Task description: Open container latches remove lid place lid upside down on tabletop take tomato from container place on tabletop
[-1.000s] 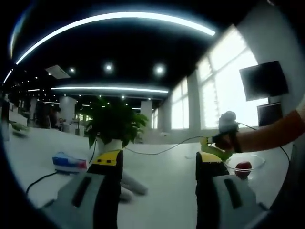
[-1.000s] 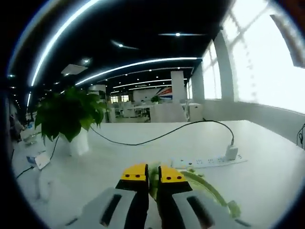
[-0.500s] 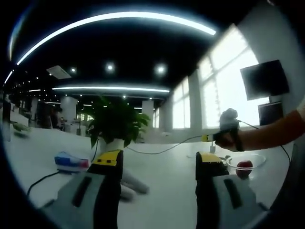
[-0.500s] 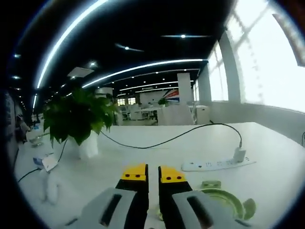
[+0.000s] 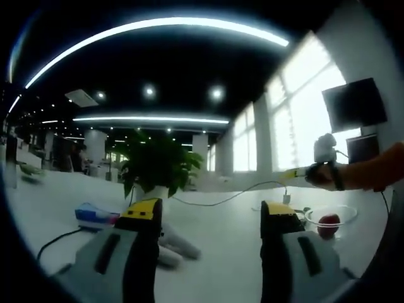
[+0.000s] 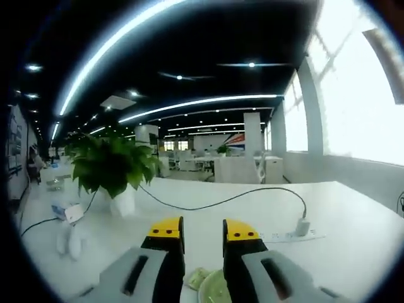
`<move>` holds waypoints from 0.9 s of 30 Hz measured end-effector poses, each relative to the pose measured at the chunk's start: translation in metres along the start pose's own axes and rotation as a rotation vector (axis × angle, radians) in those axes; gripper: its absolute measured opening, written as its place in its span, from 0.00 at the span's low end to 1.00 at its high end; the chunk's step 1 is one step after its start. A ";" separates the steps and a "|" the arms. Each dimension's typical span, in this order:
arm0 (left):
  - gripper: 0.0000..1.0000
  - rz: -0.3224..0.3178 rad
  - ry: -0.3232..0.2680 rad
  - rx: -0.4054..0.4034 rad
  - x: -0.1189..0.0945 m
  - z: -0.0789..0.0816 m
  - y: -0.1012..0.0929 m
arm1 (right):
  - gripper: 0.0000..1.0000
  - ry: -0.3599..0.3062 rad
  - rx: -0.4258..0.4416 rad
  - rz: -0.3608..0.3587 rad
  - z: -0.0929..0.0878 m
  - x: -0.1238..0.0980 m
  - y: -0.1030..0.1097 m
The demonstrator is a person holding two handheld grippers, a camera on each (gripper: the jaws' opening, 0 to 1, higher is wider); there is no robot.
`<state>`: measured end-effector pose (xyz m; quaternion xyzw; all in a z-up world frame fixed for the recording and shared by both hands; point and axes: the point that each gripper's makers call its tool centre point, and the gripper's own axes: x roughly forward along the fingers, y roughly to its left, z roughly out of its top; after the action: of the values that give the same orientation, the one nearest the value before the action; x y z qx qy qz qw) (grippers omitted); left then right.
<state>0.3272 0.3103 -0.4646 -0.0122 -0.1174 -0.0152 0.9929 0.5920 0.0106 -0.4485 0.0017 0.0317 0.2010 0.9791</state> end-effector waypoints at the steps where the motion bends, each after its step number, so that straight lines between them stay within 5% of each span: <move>1: 0.56 0.000 -0.001 -0.001 0.000 0.000 0.000 | 0.19 -0.001 -0.007 0.001 0.001 -0.004 -0.002; 16: 0.56 -0.017 0.001 -0.011 0.013 0.000 -0.011 | 0.19 -0.019 -0.028 -0.028 0.009 -0.056 -0.050; 27: 0.56 -0.028 -0.002 -0.015 0.020 0.002 -0.013 | 0.18 -0.045 -0.020 -0.123 0.011 -0.113 -0.112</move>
<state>0.3457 0.2968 -0.4578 -0.0181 -0.1187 -0.0301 0.9923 0.5329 -0.1370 -0.4326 -0.0057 0.0077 0.1407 0.9900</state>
